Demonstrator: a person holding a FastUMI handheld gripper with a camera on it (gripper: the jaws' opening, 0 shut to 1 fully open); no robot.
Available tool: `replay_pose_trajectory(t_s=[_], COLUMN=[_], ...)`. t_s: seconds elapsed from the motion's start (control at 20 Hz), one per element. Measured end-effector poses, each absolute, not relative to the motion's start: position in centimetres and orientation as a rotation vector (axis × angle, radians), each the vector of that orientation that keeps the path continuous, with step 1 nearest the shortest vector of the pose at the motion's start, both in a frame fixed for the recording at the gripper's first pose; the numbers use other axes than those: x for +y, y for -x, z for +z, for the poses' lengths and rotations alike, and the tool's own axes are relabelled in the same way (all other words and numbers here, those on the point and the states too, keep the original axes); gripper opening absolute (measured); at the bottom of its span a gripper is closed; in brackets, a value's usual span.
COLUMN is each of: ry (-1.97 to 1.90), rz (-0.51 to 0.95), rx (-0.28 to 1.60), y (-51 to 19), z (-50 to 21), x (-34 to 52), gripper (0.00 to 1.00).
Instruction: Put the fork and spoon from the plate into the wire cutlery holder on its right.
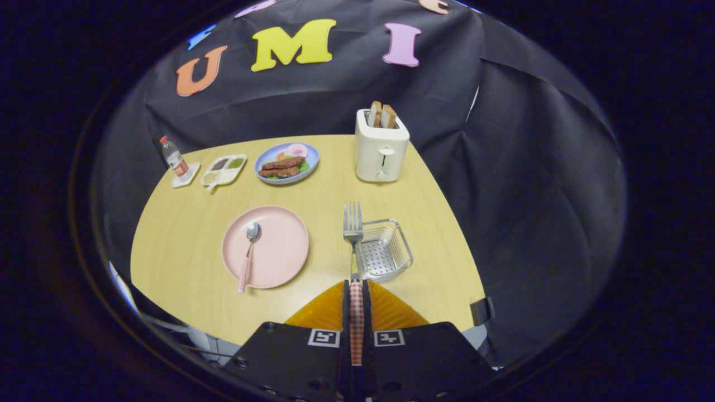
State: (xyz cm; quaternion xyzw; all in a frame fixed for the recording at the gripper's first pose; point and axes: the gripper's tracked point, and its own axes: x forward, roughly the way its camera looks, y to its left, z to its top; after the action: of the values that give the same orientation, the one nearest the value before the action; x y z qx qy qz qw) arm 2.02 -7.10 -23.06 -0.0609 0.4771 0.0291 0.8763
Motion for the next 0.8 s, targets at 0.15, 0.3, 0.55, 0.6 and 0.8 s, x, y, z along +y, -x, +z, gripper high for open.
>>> replay_pose_trajectory(t_s=[0.15, 0.3, 0.55, 0.6, 0.8], ry=[0.185, 0.169, 0.192, 0.197, 0.193], rz=[0.077, 0.107, 0.166, 0.181, 0.245], rx=[1.049, 1.124, 1.24, 1.261, 1.367], y=[-2.8, -3.3, -4.8, -5.0, -5.7], z=[-23.6, -24.6, -26.1, -26.4, -27.3], x=[-10.2, -11.9, -13.6, -13.7, -13.3], gripper=[0.07, 0.07, 0.07, 0.07, 0.07])
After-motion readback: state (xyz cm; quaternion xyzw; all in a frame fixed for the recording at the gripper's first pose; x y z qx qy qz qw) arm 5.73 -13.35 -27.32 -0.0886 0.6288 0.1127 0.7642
